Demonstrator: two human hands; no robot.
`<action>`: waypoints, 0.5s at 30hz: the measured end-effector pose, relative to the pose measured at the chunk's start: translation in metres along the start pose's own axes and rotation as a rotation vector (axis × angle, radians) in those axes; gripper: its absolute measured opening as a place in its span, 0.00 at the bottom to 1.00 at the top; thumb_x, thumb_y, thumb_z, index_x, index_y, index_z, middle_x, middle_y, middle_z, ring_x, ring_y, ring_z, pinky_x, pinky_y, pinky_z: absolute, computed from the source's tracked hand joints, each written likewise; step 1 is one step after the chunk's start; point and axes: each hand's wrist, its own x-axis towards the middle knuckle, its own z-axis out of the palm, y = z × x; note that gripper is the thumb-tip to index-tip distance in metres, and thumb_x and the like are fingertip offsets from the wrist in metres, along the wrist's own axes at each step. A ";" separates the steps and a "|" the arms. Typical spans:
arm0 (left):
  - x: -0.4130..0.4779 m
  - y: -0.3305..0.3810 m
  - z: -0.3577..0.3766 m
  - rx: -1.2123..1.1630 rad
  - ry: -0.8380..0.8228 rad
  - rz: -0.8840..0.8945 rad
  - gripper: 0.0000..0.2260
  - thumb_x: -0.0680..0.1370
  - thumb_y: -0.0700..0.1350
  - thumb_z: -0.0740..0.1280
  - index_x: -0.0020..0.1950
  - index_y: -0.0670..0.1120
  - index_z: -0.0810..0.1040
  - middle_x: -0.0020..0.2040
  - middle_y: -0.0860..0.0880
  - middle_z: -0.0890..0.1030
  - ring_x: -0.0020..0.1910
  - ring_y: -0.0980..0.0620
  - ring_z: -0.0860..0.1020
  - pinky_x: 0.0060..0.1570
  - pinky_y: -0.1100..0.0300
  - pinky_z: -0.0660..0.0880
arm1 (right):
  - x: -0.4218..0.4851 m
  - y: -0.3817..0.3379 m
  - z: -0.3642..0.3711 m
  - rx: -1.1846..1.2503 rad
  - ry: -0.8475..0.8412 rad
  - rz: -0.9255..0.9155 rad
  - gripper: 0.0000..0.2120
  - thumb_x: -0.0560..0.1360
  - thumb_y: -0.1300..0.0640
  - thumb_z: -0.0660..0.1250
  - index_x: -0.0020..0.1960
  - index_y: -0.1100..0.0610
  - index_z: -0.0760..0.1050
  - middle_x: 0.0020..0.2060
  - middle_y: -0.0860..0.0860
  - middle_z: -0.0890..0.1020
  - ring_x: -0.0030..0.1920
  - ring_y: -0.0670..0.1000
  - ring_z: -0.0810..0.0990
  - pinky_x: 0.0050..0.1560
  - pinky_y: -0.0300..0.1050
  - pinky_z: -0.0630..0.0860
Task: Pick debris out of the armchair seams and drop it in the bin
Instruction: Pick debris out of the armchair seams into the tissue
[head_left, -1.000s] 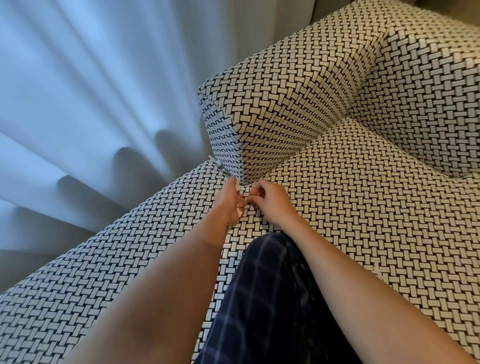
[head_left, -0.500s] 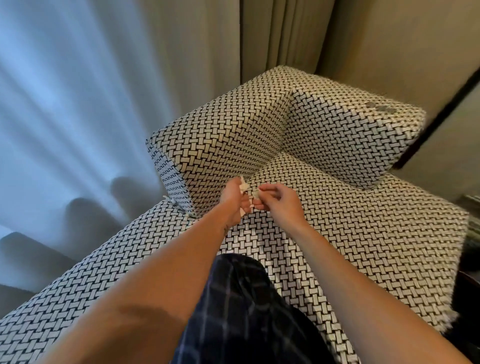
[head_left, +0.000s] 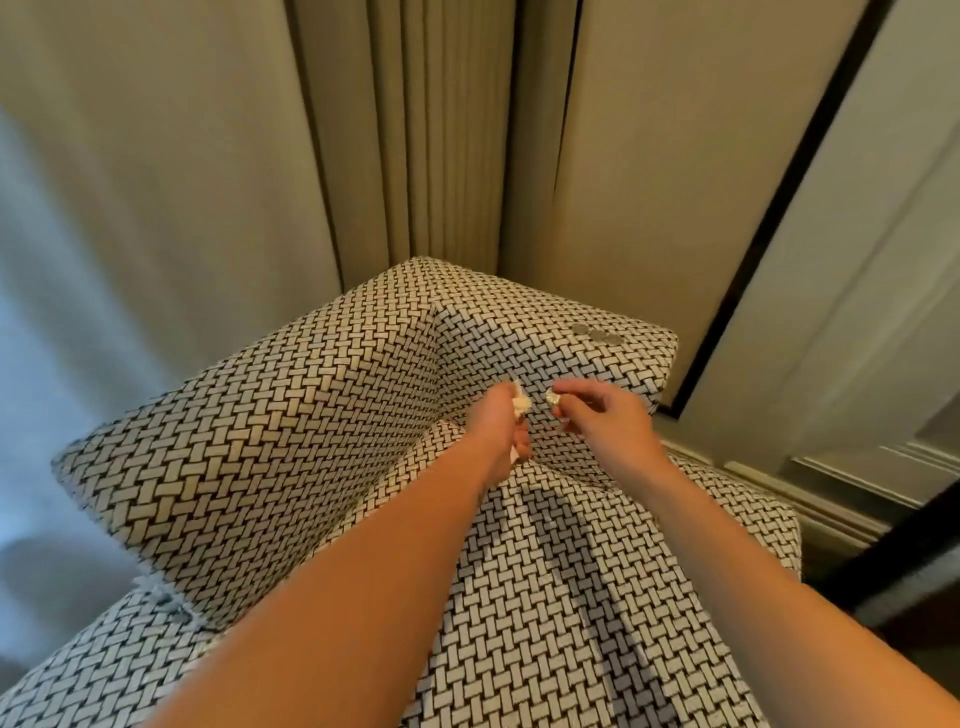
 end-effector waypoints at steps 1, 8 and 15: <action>0.004 0.002 0.012 0.003 -0.011 -0.008 0.11 0.83 0.49 0.57 0.46 0.45 0.70 0.31 0.51 0.67 0.23 0.56 0.63 0.20 0.64 0.60 | 0.010 0.000 -0.012 -0.041 0.022 -0.008 0.11 0.82 0.61 0.65 0.59 0.51 0.82 0.51 0.47 0.85 0.49 0.49 0.83 0.51 0.42 0.82; 0.044 0.012 0.081 0.020 0.000 -0.027 0.09 0.81 0.47 0.57 0.43 0.46 0.69 0.30 0.50 0.65 0.23 0.55 0.61 0.21 0.67 0.60 | 0.063 0.004 -0.062 -0.166 0.180 -0.035 0.15 0.83 0.62 0.60 0.62 0.52 0.82 0.56 0.45 0.83 0.50 0.55 0.82 0.55 0.51 0.80; 0.083 0.007 0.115 0.067 0.066 0.028 0.09 0.79 0.48 0.59 0.48 0.43 0.73 0.33 0.48 0.68 0.26 0.53 0.64 0.23 0.65 0.61 | 0.111 0.035 -0.077 -0.292 0.147 -0.050 0.20 0.81 0.64 0.57 0.66 0.47 0.78 0.63 0.57 0.77 0.28 0.41 0.75 0.24 0.30 0.67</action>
